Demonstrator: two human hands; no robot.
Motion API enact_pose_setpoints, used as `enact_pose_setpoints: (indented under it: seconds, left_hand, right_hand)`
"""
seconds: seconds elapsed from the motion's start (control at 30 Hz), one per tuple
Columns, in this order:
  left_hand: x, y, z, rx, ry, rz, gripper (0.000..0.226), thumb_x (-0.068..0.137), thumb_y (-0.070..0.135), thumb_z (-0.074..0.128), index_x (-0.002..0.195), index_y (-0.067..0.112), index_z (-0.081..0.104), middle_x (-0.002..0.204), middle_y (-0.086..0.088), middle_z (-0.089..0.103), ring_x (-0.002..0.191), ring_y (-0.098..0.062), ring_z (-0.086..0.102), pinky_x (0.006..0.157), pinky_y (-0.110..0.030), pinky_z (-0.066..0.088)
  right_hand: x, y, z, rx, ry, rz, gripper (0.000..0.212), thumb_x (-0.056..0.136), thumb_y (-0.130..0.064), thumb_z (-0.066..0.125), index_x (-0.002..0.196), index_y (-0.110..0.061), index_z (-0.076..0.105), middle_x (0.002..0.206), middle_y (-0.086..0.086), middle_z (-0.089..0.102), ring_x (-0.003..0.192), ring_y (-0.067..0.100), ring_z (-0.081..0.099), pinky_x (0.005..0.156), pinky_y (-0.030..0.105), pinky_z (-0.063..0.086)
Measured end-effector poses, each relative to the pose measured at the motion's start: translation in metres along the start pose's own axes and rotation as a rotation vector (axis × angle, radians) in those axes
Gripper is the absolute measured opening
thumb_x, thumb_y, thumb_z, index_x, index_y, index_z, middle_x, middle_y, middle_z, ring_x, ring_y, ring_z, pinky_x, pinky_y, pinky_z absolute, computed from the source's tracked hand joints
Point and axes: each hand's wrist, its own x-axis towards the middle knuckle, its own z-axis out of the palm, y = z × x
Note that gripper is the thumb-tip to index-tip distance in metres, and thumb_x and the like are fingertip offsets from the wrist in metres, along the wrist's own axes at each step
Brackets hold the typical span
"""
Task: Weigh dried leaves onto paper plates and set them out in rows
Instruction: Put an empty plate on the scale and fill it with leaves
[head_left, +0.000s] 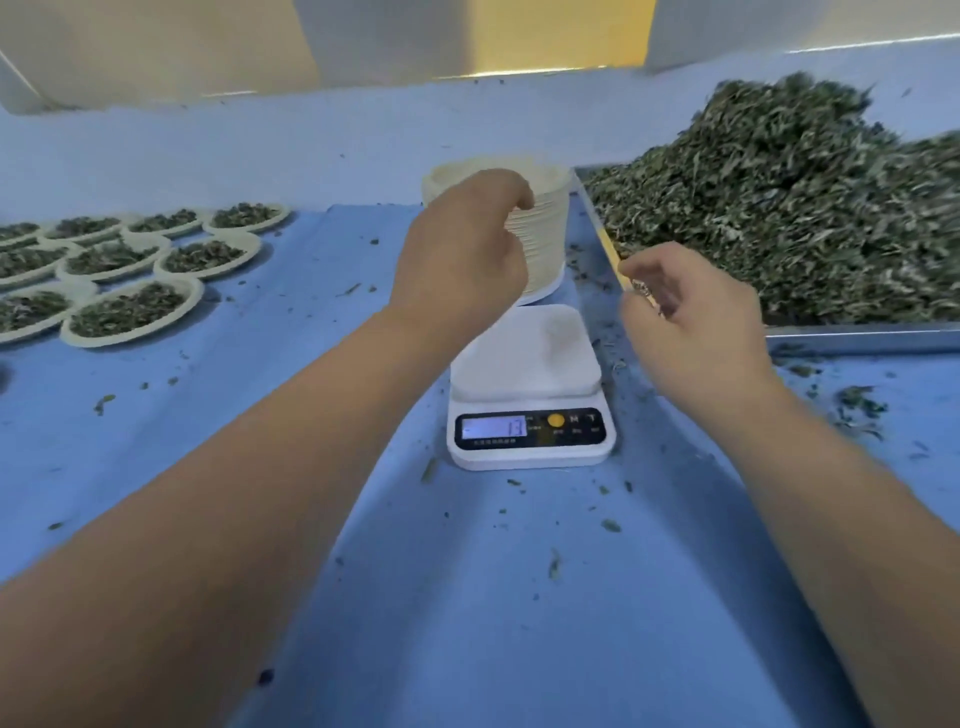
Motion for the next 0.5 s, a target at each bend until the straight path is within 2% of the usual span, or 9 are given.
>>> enact_pose_setpoints:
  seconds: [0.07, 0.1, 0.17, 0.23, 0.3, 0.37, 0.43, 0.5]
  left_hand:
    - [0.027, -0.002, 0.002, 0.159, -0.047, 0.108, 0.046, 0.088, 0.005, 0.044, 0.128, 0.013, 0.065, 0.135, -0.004, 0.065, 0.125, -0.027, 0.057, 0.098, -0.037, 0.043]
    - [0.039, -0.002, 0.004, 0.252, -0.083, 0.115, 0.045, 0.09, 0.004, 0.045, 0.129, 0.012, 0.065, 0.135, -0.007, 0.065, 0.125, -0.03, 0.057, 0.098, -0.039, 0.044]
    - [0.056, -0.002, 0.01, 0.465, -0.185, 0.104, 0.038, 0.091, 0.001, 0.047, 0.121, 0.01, 0.067, 0.123, -0.011, 0.066, 0.114, -0.036, 0.06, 0.088, -0.043, 0.047]
    - [0.06, -0.001, 0.016, 0.596, -0.26, 0.147, 0.03, 0.089, -0.003, 0.049, 0.111, 0.008, 0.068, 0.111, -0.013, 0.064, 0.103, -0.037, 0.06, 0.075, -0.043, 0.046]
    - [0.062, -0.001, 0.019, 0.616, -0.259, 0.188, 0.022, 0.087, -0.007, 0.05, 0.1, 0.005, 0.063, 0.103, -0.012, 0.059, 0.094, -0.035, 0.057, 0.068, -0.041, 0.041]
    - [0.065, -0.004, 0.021, 0.622, -0.262, 0.192, 0.019, 0.085, -0.008, 0.049, 0.091, 0.009, 0.053, 0.095, -0.009, 0.051, 0.085, -0.032, 0.048, 0.065, -0.041, 0.037]
    - [0.066, -0.007, 0.022, 0.644, -0.282, 0.188, 0.022, 0.084, -0.008, 0.049, 0.089, 0.013, 0.049, 0.085, -0.006, 0.045, 0.08, -0.03, 0.042, 0.064, -0.039, 0.033]
    - [0.068, -0.009, 0.023, 0.668, -0.301, 0.197, 0.022, 0.085, -0.007, 0.049, 0.089, 0.014, 0.049, 0.077, -0.004, 0.04, 0.078, -0.031, 0.042, 0.065, -0.039, 0.032]
  right_hand:
    - [0.0, 0.004, 0.0, -0.003, 0.02, 0.01, 0.023, 0.091, -0.027, 0.057, 0.111, -0.029, 0.067, 0.094, -0.004, 0.072, 0.086, 0.02, 0.068, 0.083, 0.043, 0.056]
    - [-0.001, 0.006, 0.001, -0.002, 0.02, 0.012, 0.022, 0.092, -0.023, 0.058, 0.111, -0.027, 0.068, 0.093, -0.004, 0.072, 0.084, 0.02, 0.067, 0.081, 0.041, 0.056]
    - [-0.002, 0.009, 0.005, 0.001, 0.021, -0.002, 0.024, 0.091, -0.016, 0.059, 0.111, -0.023, 0.07, 0.095, -0.008, 0.07, 0.082, 0.016, 0.064, 0.078, 0.031, 0.051]
    - [-0.003, 0.009, 0.008, -0.014, 0.024, -0.045, 0.027, 0.089, -0.011, 0.059, 0.112, -0.019, 0.07, 0.094, -0.01, 0.067, 0.081, 0.009, 0.055, 0.072, 0.019, 0.04]
    - [-0.003, 0.007, 0.009, -0.019, 0.018, -0.092, 0.028, 0.089, -0.009, 0.06, 0.113, -0.015, 0.07, 0.098, -0.007, 0.068, 0.085, 0.001, 0.048, 0.071, 0.013, 0.033]
    - [-0.004, 0.006, 0.009, -0.006, 0.012, -0.114, 0.027, 0.089, -0.009, 0.059, 0.114, -0.016, 0.069, 0.103, -0.007, 0.069, 0.089, -0.003, 0.046, 0.072, 0.013, 0.033]
    - [-0.004, 0.004, 0.009, 0.001, 0.0, -0.122, 0.028, 0.089, -0.01, 0.057, 0.113, -0.018, 0.069, 0.097, -0.01, 0.067, 0.091, -0.004, 0.046, 0.069, 0.009, 0.035]
    - [-0.003, 0.004, 0.009, -0.006, -0.005, -0.123, 0.028, 0.089, -0.011, 0.057, 0.113, -0.02, 0.068, 0.089, -0.017, 0.06, 0.089, -0.007, 0.046, 0.071, -0.001, 0.034]
